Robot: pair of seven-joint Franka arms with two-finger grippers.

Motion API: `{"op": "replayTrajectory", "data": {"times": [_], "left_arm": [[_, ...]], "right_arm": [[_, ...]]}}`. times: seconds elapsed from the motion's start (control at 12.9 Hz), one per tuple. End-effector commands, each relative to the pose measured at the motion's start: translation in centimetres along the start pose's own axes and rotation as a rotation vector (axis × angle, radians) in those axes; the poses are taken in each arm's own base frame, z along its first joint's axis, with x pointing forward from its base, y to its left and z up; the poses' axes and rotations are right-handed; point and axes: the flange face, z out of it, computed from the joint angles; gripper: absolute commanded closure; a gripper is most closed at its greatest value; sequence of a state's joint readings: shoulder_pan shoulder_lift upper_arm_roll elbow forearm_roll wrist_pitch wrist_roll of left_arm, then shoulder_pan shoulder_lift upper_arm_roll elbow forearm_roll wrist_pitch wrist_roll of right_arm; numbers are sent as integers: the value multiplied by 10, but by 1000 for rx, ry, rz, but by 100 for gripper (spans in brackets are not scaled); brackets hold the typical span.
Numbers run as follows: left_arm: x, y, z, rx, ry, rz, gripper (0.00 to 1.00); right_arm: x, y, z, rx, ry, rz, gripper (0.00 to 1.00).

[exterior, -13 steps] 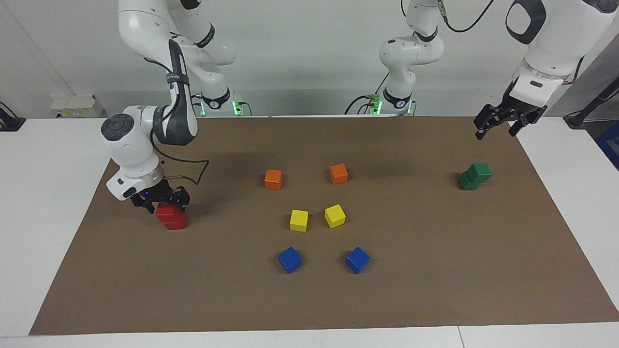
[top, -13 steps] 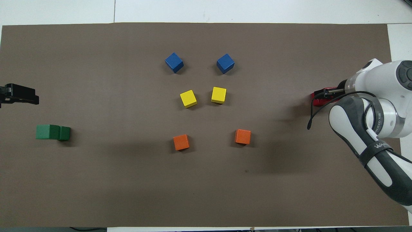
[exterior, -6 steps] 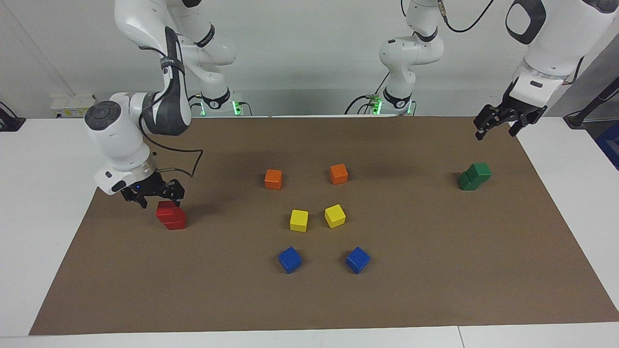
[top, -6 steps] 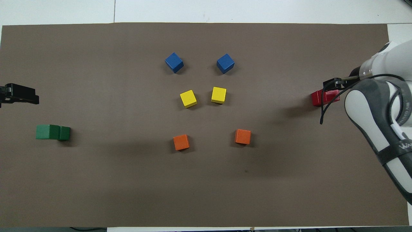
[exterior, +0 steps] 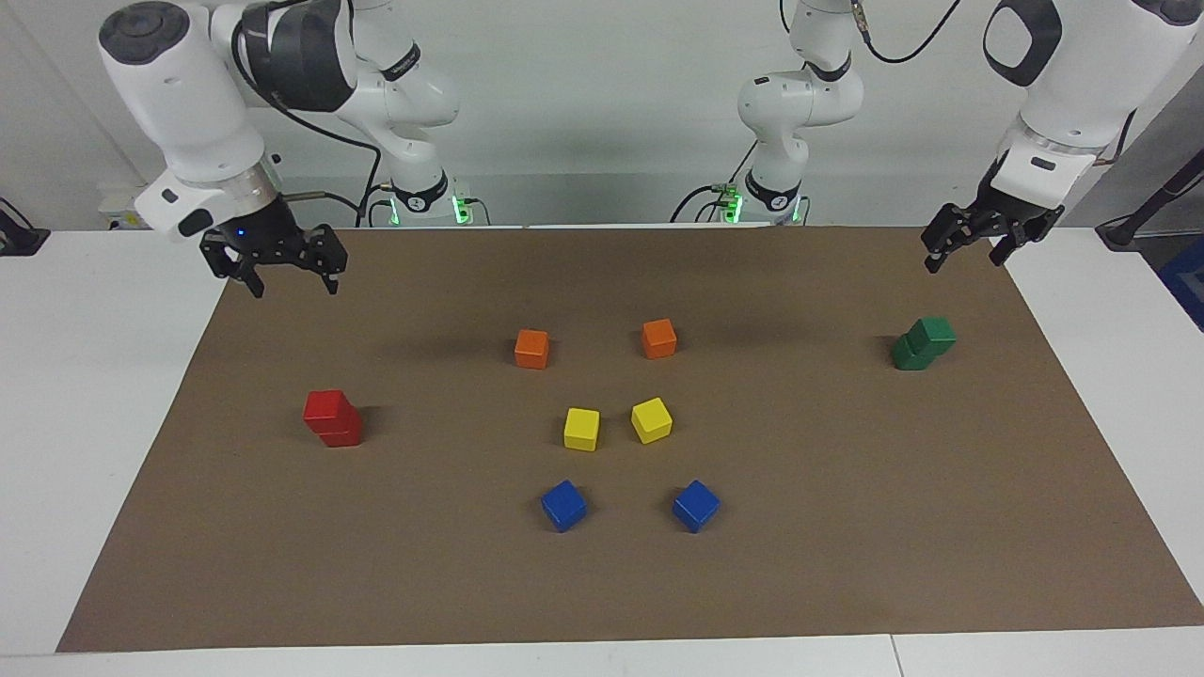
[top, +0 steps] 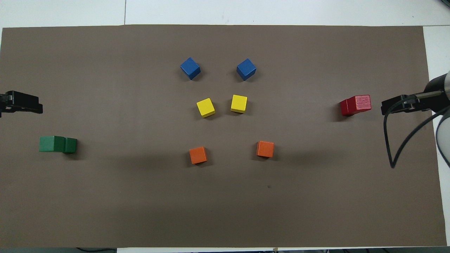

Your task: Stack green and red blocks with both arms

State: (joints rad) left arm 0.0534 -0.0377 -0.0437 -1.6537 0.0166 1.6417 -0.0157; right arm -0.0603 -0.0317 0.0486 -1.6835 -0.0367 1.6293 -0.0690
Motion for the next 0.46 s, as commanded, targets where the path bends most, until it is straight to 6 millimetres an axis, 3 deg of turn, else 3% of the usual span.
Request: {"op": "replayTrajectory", "data": {"times": [0.0,0.39], "left_arm": [[-1,3,2,10,11,13,0],[-1,3,2,10,11,13,0]], "right_arm": [[7,3,-3,9,-35,-2,0],[8,2,-2,16,-29,1,0]]}}
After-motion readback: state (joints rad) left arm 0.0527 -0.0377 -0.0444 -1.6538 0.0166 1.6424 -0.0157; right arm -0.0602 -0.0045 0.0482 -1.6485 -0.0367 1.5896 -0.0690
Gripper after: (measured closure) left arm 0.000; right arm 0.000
